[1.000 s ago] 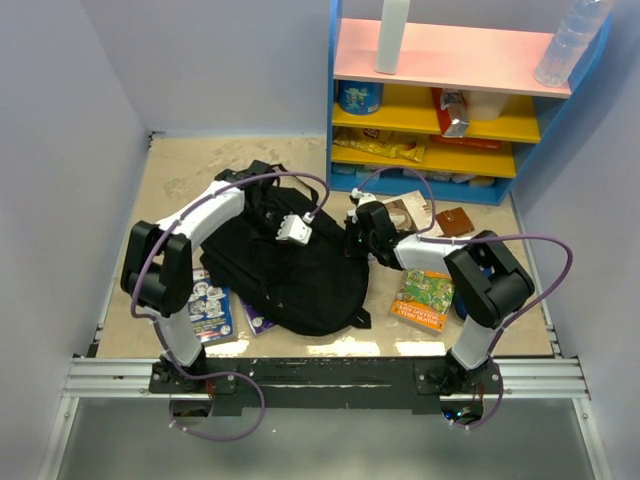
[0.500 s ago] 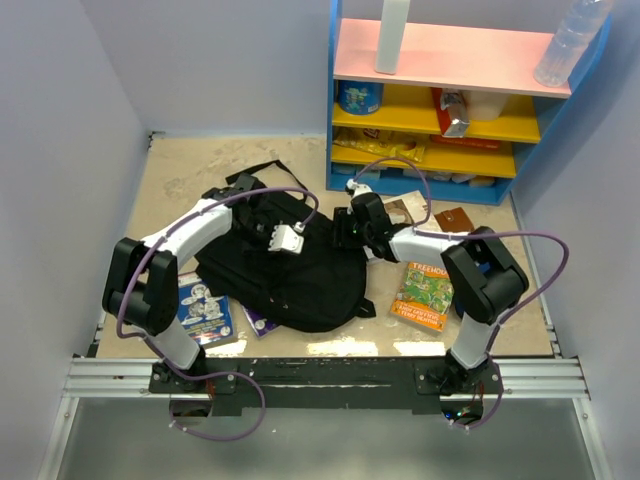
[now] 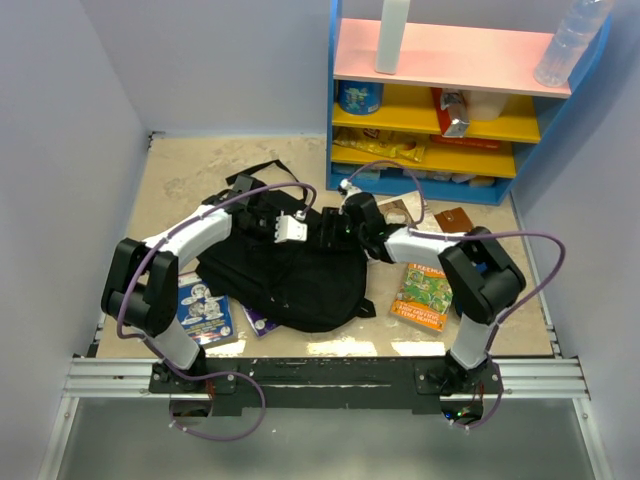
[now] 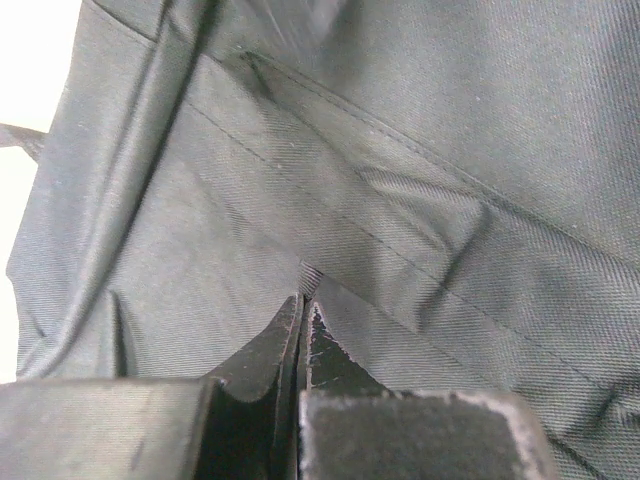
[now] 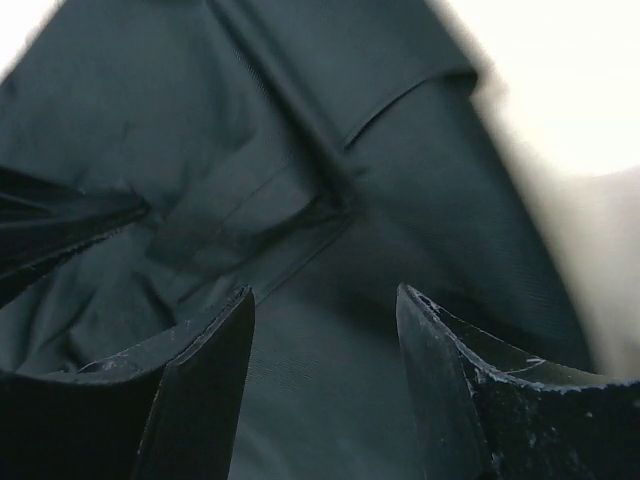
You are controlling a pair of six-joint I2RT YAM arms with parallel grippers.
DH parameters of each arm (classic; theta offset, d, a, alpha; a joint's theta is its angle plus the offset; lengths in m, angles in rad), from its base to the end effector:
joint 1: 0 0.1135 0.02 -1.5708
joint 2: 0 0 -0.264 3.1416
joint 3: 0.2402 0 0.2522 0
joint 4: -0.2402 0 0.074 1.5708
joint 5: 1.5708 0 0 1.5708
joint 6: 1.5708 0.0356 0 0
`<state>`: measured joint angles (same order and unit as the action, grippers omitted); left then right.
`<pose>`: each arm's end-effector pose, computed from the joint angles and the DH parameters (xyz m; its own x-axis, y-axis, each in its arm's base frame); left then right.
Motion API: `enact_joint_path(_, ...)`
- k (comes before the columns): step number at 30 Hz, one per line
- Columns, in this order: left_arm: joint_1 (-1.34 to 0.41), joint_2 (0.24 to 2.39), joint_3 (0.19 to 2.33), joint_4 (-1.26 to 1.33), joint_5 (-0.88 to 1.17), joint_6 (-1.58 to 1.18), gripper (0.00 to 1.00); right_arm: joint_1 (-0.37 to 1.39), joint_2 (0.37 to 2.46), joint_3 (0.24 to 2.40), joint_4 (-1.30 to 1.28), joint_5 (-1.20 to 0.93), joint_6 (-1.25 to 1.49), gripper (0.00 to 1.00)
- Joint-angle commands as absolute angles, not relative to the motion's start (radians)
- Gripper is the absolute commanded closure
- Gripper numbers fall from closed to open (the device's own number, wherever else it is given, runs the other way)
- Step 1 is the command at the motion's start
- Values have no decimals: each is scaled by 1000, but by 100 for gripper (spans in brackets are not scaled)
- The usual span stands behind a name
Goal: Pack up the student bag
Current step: Unzip the student bag at the center of the board.
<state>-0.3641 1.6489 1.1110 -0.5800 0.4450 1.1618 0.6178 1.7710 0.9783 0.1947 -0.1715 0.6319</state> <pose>0.3012 -0.1312 0.2073 0.1223 0.8397 -0.5292 0.9688 0.0149 0.2476 0.3041 0.2235 0.1785 -0.7753 0.1630 -0.6101 -0.2822 0.7748 0.5657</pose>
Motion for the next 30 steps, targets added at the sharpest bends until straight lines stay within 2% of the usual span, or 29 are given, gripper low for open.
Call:
enact_joint_path(1, -351, 1608, 1100, -551, 471, 1150, 100, 670, 1831, 1068, 247, -230, 707, 39)
enact_joint_path(8, -353, 1603, 1112, -595, 483, 1172, 100, 669, 1887, 1118, 273, -198, 767, 42)
enact_joint_path(25, -351, 1586, 1117, -698, 520, 1232, 100, 675, 1965, 1190, 218, -100, 787, 66)
enact_joint_path(28, -354, 1586, 1121, -712, 531, 1229, 100, 675, 1968, 1195, 224, -84, 792, 78)
enact_joint_path(29, -356, 1588, 1126, -715, 534, 1230, 100, 675, 1968, 1198, 224, -78, 792, 89)
enact_joint_path(30, -357, 1586, 1129, -719, 535, 1229, 100, 675, 1967, 1200, 225, -74, 793, 95)
